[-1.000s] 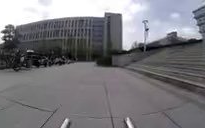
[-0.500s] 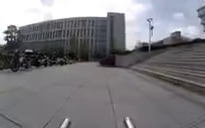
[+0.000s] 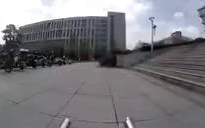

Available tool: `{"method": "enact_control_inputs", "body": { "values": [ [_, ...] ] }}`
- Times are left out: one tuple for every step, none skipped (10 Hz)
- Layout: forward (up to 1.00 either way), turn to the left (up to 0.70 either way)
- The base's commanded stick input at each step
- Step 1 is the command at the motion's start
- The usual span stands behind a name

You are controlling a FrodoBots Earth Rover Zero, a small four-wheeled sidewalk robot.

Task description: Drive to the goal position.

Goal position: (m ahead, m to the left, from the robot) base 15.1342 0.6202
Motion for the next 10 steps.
{"method": "enact_control_inputs", "body": {
  "values": [
    [1.0, 0.0],
    [1.0, 0.0],
    [1.0, 0.0],
    [1.0, 0.0],
    [1.0, 0.0],
    [1.0, 0.0],
    [1.0, 0.0],
    [1.0, 0.0],
    [1.0, 0.0],
    [0.67, 0.0]
  ]
}}
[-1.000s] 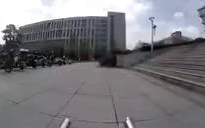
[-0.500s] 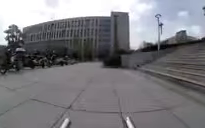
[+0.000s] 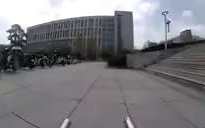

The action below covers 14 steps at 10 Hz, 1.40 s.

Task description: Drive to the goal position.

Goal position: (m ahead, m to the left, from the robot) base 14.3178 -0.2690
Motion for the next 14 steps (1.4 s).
{"method": "enact_control_inputs", "body": {
  "values": [
    [0.21, 0.0],
    [0.0, 0.0],
    [0.0, 0.0],
    [0.0, 0.0],
    [0.0, 0.0],
    [0.0, 0.0],
    [0.0, 0.0],
    [0.0, 0.0],
    [0.0, 0.0],
    [0.0, 0.0],
    [0.49, 0.0],
    [1.0, 0.0],
    [1.0, 0.0],
    [1.0, 0.0]
  ]
}}
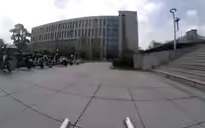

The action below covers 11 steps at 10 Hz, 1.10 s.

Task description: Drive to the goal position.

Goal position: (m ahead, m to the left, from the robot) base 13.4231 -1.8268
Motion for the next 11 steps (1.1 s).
{"method": "enact_control_inputs", "body": {
  "values": [
    [1.0, 0.0],
    [1.0, 0.0],
    [1.0, 0.0],
    [1.0, 0.0],
    [1.0, 0.0],
    [1.0, 0.0],
    [1.0, 0.0],
    [1.0, 0.0],
    [1.0, 0.0],
    [1.0, 0.0],
    [1.0, 0.0]
  ]
}}
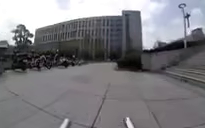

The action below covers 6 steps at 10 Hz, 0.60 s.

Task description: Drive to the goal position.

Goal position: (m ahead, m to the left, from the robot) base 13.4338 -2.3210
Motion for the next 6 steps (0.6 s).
{"method": "enact_control_inputs", "body": {
  "values": [
    [1.0, 0.0],
    [1.0, 0.0],
    [1.0, 0.0],
    [1.0, 0.0],
    [1.0, 0.0],
    [1.0, 0.0]
  ]
}}
